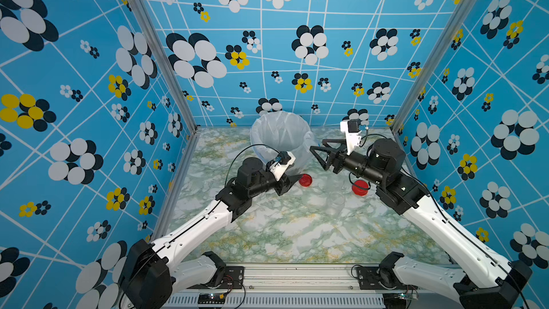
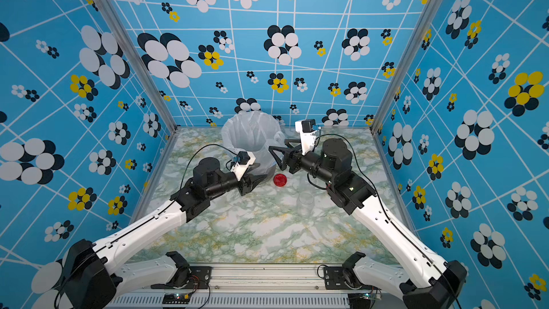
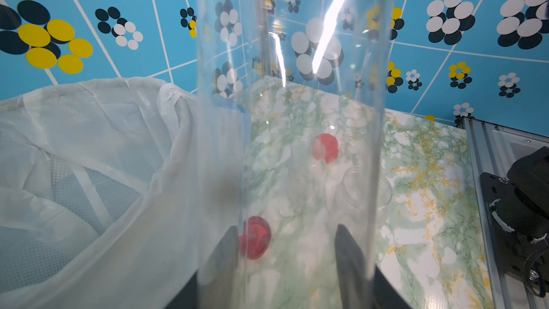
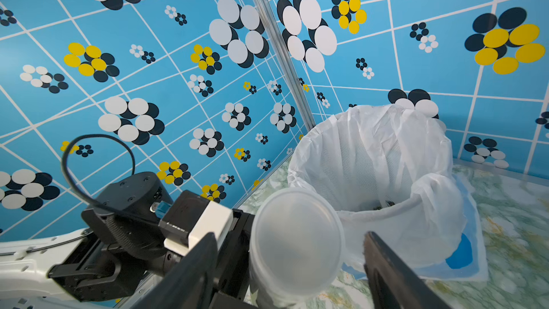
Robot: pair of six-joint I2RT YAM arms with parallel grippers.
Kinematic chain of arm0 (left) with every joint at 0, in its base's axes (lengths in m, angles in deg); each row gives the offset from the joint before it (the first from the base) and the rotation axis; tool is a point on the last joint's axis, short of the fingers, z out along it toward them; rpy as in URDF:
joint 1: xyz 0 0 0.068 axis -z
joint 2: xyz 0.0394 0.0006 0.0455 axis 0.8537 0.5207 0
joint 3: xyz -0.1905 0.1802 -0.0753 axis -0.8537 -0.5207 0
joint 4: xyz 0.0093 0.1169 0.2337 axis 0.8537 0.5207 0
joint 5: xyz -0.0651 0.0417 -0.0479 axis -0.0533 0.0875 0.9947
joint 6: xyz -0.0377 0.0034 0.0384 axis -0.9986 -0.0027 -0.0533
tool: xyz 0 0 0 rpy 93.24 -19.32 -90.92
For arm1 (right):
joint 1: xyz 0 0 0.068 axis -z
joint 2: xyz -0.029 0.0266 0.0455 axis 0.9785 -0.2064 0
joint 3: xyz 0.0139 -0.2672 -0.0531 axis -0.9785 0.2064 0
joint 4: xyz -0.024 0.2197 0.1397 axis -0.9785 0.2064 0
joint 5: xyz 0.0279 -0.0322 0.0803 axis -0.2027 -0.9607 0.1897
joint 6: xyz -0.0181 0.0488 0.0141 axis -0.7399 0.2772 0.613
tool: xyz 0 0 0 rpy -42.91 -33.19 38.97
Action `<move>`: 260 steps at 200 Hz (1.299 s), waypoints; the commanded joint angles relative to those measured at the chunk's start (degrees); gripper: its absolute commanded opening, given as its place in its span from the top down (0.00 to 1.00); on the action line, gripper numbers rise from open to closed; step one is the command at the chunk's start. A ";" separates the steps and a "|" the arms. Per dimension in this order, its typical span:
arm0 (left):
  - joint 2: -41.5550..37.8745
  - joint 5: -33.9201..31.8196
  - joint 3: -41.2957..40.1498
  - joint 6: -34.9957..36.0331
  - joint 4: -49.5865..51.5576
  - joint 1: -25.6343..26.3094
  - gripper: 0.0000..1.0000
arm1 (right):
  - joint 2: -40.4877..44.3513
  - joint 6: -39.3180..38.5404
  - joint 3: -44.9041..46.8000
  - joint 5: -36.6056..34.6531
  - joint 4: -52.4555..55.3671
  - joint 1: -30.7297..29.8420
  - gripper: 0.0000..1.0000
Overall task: Empty moldy mung beans from jars
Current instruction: Unscrew the lid from the jar.
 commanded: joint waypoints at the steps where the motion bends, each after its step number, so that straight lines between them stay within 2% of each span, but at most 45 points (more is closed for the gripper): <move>1: 0.52 -0.82 2.40 0.99 -0.37 0.51 0.56 | -0.47 2.46 -0.09 -0.87 -1.95 -0.09 0.20; 66: 0.04 -0.61 2.04 1.24 0.17 0.85 0.56 | -3.38 3.93 -1.73 -1.40 0.04 -0.13 0.24; 89: 0.05 -0.31 2.33 1.59 1.06 0.75 0.56 | -3.14 4.14 -1.12 -1.05 -1.26 -0.13 0.37; 129: -0.11 -0.08 1.52 1.62 0.85 0.47 0.56 | -2.35 3.01 -0.21 -0.71 -2.13 -0.10 0.46; 158: -0.09 9.28 -1.38 -4.08 -4.58 -5.06 0.56 | -2.15 1.51 -0.09 -0.25 -1.18 0.04 0.47; 177: 0.50 15.05 -2.69 -8.19 -9.08 -8.40 0.56 | -0.59 0.49 1.98 3.53 -4.53 0.38 0.48; 215: 1.24 21.23 -3.39 -8.51 -12.35 -10.65 0.55 | 1.13 -5.59 0.86 9.92 -2.34 0.40 0.52; 260: 6.06 39.24 -0.44 -15.28 -19.59 -14.61 0.54 | 3.28 -12.42 1.14 17.23 -0.96 0.42 0.52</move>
